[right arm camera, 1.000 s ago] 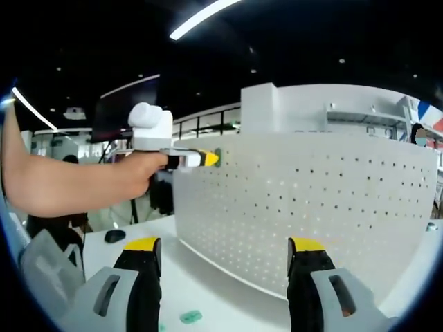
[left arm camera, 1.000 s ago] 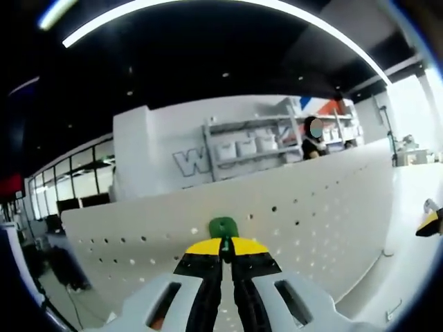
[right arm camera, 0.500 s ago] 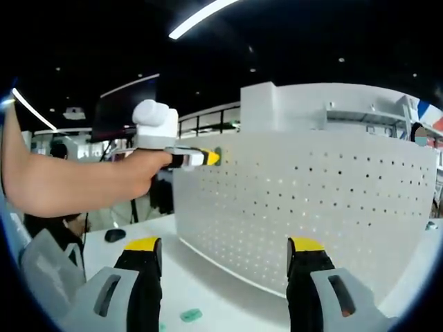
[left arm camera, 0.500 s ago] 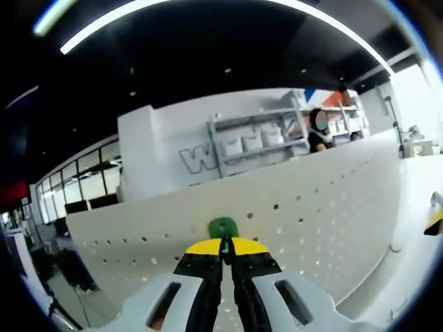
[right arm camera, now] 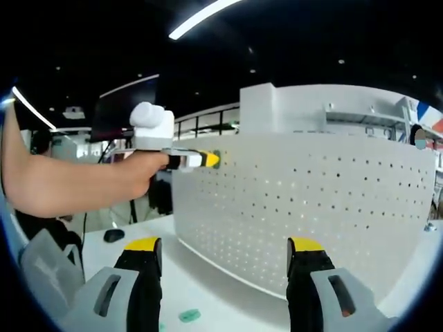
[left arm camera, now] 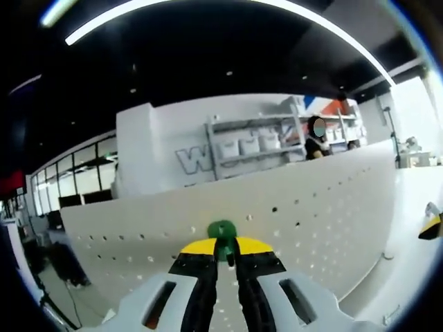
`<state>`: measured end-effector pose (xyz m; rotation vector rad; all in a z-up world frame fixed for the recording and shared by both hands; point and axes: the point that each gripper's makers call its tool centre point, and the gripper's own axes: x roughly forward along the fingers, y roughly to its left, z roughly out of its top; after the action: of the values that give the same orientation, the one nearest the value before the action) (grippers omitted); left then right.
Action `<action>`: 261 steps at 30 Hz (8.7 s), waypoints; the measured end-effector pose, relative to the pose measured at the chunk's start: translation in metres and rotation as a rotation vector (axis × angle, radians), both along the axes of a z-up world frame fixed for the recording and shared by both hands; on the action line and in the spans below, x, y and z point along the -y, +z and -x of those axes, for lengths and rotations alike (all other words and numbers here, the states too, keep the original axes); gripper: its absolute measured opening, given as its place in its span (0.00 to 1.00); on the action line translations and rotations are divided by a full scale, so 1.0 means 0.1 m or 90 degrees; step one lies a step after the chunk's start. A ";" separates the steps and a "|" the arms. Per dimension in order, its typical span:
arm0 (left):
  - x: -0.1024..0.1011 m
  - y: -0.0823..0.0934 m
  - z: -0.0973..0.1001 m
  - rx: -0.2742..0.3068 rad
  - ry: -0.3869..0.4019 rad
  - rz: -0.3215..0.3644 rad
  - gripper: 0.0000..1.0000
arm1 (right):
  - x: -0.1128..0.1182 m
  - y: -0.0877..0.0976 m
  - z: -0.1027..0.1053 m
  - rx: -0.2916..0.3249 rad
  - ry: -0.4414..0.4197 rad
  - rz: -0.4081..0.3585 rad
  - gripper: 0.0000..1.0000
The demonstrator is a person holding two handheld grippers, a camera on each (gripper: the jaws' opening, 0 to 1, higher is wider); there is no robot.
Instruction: Insert the hook assembly into the mounting plate slot until the hook locks in place.
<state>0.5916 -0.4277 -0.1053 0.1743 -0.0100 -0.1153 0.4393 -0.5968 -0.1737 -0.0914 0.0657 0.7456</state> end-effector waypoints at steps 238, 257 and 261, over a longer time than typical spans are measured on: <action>-0.27 -1.17 2.25 -0.114 -0.111 0.049 0.32 | -0.84 -2.45 0.75 -0.420 0.105 0.345 0.04; -0.24 -1.17 2.24 -0.114 -0.114 0.052 0.31 | -0.76 -2.46 0.70 -0.432 0.089 0.336 0.01; -0.25 -1.17 2.24 -0.115 -0.114 0.052 0.31 | -0.76 -2.46 0.71 -0.432 0.089 0.337 0.01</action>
<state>0.3677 -0.4031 -0.2225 0.0804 0.1496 -0.3082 0.3686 -0.5212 -0.4193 -0.3462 0.9120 0.8576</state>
